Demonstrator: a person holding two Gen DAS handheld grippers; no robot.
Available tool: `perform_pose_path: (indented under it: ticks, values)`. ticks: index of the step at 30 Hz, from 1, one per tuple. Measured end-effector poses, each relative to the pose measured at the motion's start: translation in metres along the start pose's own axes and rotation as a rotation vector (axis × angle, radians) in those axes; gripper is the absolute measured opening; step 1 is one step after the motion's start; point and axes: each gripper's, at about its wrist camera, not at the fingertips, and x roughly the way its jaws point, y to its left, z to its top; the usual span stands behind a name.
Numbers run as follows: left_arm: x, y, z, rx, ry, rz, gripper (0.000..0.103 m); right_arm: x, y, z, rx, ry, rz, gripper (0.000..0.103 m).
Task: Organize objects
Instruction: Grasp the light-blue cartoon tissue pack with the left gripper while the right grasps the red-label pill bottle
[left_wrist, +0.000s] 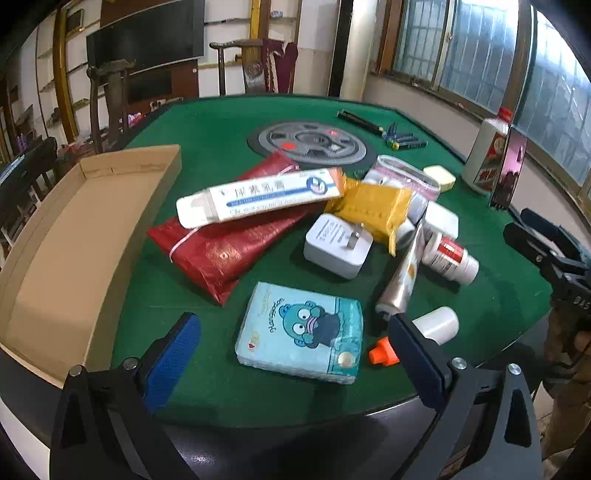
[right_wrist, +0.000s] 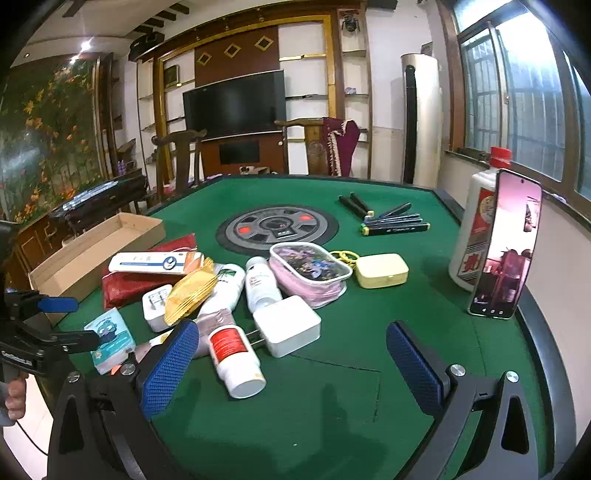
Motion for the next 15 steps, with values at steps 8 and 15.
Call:
perform_pose_path:
  ticks: [8,15]
  values:
    - [0.030,-0.008,-0.006,0.200,0.133,0.088,0.102,0.002,0.006,-0.001,-0.003,0.013,0.010,0.103]
    - [0.039,-0.007,0.000,0.141,0.096,0.018,0.078,0.006,0.013,-0.003,-0.037,0.036,0.023,0.103]
